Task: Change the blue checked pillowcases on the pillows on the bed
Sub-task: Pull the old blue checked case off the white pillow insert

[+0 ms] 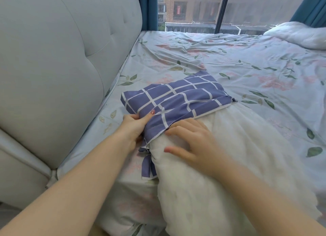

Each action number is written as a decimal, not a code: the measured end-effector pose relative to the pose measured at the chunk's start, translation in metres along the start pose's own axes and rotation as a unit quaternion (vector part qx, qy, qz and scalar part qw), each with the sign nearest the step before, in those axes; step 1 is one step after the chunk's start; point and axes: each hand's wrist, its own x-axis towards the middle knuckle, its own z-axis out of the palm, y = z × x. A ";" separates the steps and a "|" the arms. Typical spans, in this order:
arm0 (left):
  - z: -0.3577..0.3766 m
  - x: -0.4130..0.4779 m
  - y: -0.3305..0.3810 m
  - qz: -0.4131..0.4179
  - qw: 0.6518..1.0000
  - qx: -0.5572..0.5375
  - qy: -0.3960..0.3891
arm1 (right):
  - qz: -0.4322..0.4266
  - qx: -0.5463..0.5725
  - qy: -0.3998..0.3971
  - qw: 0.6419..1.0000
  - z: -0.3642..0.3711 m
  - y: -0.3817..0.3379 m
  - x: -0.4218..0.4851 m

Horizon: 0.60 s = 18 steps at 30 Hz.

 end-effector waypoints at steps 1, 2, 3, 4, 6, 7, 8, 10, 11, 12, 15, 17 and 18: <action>0.003 0.001 -0.004 0.019 1.000 0.001 0.015 | -0.011 -0.028 -0.003 1.000 0.004 0.000 0.000; 0.003 0.005 -0.008 0.042 0.999 0.008 0.032 | -0.019 -0.052 -0.002 0.998 0.007 0.000 0.001; 0.003 0.006 -0.009 0.067 0.997 0.020 0.044 | -0.024 -0.070 0.000 0.997 0.010 -0.001 0.002; 0.003 0.007 -0.009 0.091 0.994 0.034 0.050 | -0.025 -0.083 0.006 0.996 0.013 -0.001 0.004; 0.001 0.009 -0.008 0.129 0.987 0.074 0.062 | -0.010 -0.100 0.020 0.995 0.018 -0.003 0.008; 0.001 0.009 -0.007 0.139 0.984 0.087 0.068 | 0.005 -0.106 0.027 0.994 0.020 -0.003 0.010; 0.002 0.008 -0.006 0.148 0.982 0.094 0.071 | 0.020 -0.110 0.033 0.993 0.023 -0.002 0.011; 0.004 0.005 -0.004 0.162 0.979 0.104 0.067 | 0.041 -0.117 0.037 0.992 0.029 0.000 0.013; 0.004 0.003 -0.002 0.172 0.977 0.109 0.061 | 0.045 -0.118 0.040 0.991 0.032 0.001 0.013; 0.005 0.002 -0.001 0.183 0.975 0.113 0.056 | 0.049 -0.113 0.042 0.991 0.035 0.001 0.013; 0.003 0.003 0.002 0.209 0.968 0.123 0.057 | 0.070 -0.058 0.043 0.995 0.032 0.000 0.017; 0.001 0.006 0.004 0.215 0.966 0.130 0.064 | 0.084 0.001 0.042 0.996 0.024 -0.002 0.020; 0.000 0.008 0.005 0.217 0.965 0.130 0.066 | 0.093 0.035 0.039 0.994 0.020 -0.003 0.020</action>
